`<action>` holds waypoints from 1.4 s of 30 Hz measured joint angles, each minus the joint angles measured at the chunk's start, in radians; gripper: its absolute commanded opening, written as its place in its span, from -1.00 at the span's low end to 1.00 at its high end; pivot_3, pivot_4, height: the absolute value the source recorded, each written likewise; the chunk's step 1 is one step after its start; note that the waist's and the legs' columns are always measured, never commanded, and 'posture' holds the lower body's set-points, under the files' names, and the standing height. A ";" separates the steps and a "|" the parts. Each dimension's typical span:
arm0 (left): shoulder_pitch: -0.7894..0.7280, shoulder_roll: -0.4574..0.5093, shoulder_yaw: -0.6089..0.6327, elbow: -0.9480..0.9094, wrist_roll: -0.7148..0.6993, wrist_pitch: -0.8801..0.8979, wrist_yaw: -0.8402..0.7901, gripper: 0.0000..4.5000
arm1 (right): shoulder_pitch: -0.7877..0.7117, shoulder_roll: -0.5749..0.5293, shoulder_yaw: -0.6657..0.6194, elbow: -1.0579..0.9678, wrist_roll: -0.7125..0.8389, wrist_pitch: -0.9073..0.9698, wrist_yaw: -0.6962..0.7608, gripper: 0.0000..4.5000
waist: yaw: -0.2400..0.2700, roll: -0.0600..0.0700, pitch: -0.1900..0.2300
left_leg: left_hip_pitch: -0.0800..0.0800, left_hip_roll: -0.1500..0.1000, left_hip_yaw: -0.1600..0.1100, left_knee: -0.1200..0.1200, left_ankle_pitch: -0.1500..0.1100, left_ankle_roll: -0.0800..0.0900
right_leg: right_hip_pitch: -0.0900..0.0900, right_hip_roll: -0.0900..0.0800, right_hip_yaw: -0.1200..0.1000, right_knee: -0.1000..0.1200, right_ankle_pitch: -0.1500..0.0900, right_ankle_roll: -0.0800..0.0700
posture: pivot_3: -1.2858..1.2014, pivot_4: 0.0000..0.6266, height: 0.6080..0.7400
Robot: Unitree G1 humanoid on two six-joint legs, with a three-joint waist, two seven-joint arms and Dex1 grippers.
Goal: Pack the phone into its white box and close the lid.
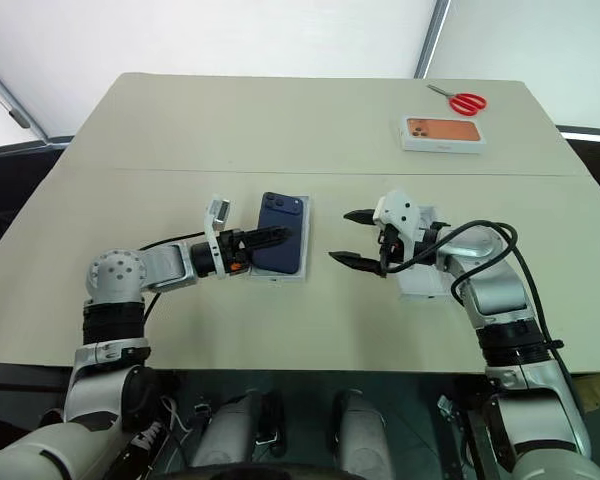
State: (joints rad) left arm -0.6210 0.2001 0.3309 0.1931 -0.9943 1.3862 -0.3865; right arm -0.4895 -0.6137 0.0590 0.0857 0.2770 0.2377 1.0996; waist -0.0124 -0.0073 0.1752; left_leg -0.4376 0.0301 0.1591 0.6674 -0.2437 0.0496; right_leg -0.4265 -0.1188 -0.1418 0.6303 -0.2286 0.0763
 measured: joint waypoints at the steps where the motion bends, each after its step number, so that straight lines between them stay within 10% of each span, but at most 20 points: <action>1: 0.000 0.002 0.000 -0.003 0.000 0.000 0.001 0.98 | -0.003 0.002 0.004 0.000 0.000 -0.002 -0.001 0.89 | 0.000 0.000 0.000 | 0.000 0.000 0.000 0.000 0.000 0.000 | 0.000 0.000 0.000 0.000 0.000 0.000 | 0.03 -0.52 0.96; 31: 0.018 0.163 -0.007 -0.119 0.001 0.019 -0.050 0.98 | -0.046 0.051 0.035 0.046 -0.038 -0.033 -0.018 0.89 | 0.000 0.000 0.000 | 0.000 0.000 0.000 0.000 0.000 0.000 | 0.000 0.000 0.000 0.000 0.000 0.000 | 0.03 -0.52 0.96; 35: 0.017 0.184 0.014 -0.109 0.004 -0.009 -0.051 0.38 | -0.051 0.052 0.038 0.046 -0.039 -0.027 -0.018 0.50 | 0.000 0.000 0.000 | 0.000 0.000 0.000 0.000 0.000 0.000 | 0.000 0.000 0.000 0.000 0.000 0.000 | 0.03 -0.52 0.96; 42: 0.018 0.230 0.001 -0.063 0.115 -0.160 -0.044 -1.00 | -0.048 0.056 0.078 0.068 -0.106 -0.062 -0.047 -0.98 | 0.001 0.000 0.000 | 0.000 0.000 0.000 0.000 0.000 0.000 | 0.000 0.000 0.000 0.000 0.000 0.000 | 0.03 -0.52 0.96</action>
State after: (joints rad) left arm -0.6032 0.4297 0.3320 0.1297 -0.8795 1.2260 -0.4304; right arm -0.5375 -0.5575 0.1366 0.1536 0.1706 0.1753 1.0522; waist -0.0112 -0.0073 0.1754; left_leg -0.4378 0.0296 0.1593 0.6673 -0.2437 0.0493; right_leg -0.4268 -0.1188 -0.1418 0.6303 -0.2286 0.0763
